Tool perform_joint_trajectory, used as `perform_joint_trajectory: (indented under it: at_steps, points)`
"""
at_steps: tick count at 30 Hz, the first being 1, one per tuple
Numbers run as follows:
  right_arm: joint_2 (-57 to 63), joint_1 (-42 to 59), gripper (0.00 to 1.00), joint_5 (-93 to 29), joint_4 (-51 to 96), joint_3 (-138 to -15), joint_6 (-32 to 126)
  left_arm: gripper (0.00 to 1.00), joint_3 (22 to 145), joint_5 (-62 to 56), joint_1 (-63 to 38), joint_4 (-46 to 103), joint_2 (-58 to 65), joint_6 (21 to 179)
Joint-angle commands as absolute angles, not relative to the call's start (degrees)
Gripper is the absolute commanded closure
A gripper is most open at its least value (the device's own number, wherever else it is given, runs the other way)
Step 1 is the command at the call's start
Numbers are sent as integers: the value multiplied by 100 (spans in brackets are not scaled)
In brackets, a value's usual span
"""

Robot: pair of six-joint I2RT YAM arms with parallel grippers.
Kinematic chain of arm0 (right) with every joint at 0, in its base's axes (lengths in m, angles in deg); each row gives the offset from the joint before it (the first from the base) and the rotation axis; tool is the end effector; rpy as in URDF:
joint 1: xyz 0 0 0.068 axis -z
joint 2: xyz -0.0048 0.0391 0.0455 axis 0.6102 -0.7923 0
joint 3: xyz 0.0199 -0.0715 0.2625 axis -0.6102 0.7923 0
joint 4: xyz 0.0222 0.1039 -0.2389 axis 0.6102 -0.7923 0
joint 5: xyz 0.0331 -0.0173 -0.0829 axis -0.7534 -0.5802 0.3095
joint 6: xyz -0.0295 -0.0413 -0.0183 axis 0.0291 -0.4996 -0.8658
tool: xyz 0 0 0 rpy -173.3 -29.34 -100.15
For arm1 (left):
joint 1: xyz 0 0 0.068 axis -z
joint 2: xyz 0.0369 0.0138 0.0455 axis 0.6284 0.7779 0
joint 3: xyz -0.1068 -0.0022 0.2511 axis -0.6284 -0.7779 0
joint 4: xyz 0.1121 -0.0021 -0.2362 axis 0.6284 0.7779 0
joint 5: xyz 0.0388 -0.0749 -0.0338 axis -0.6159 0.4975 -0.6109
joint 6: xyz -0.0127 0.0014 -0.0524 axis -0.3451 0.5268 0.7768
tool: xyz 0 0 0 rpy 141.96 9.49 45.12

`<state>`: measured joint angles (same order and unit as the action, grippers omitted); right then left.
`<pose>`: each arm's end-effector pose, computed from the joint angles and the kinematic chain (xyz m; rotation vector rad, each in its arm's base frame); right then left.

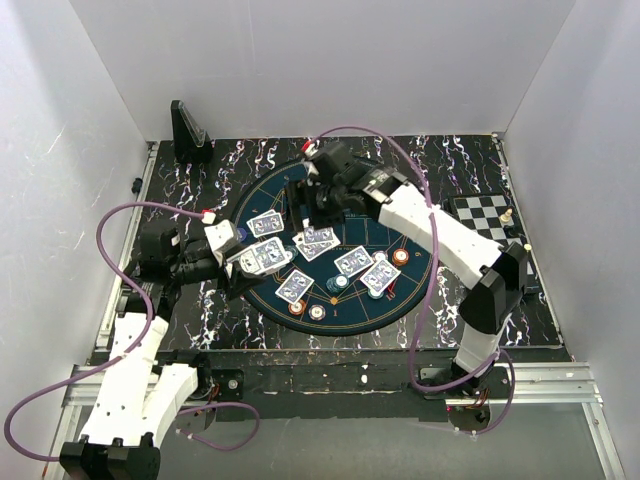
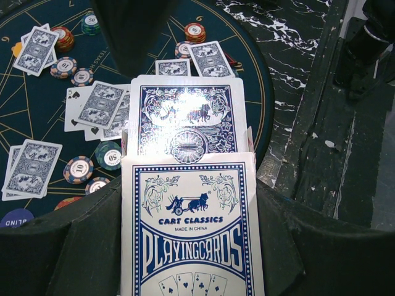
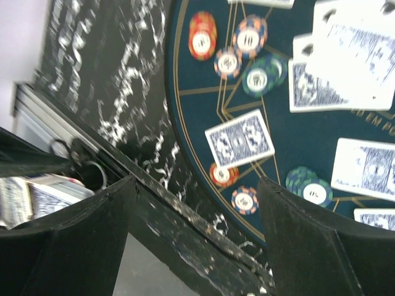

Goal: Distribute texas hold em gaming equipment

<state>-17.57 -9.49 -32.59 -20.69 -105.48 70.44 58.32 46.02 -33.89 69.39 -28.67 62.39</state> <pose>0.2667 0.2943 0.3730 -0.4314 2.3903 0.8304 0.1418 -0.0425 0.3175 1.0367 1.6807 -0.8315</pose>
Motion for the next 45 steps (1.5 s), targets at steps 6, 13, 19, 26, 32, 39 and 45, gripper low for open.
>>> perform_joint_trajectory:
  at_steps: [6, 13, 19, 26, 32, 39, 45]
  points:
    - [-1853, -1504, 16, -2206, -3035, -10628, 6837, 100, 5860, 4996, -3409, 6462, -2830, 6408]
    - [-2099, -1873, 18, -2144, -3184, -11181, 6732, 100, 5825, 5013, -3409, 6400, -2795, 6356]
    - [-2442, -2198, 19, -2197, -3334, -11683, 6696, 100, 5878, 4987, -3409, 6400, -2654, 6347]
    - [-2477, -2269, 19, -2126, -3299, -11578, 6705, 96, 5904, 5022, -3409, 6470, -2636, 6312]
    - [-2679, -2269, 19, -2188, -3360, -11780, 6644, 84, 5991, 5487, -3409, 6723, -2645, 6260]
    - [-2197, -1945, 14, -1995, -3186, -11219, 6652, 100, 5922, 5479, -3453, 8719, -2540, 3765]
    - [-1634, -1426, 14, -1881, -3185, -10657, 6626, 100, 5386, 5470, -3830, 8053, -2269, 3247]
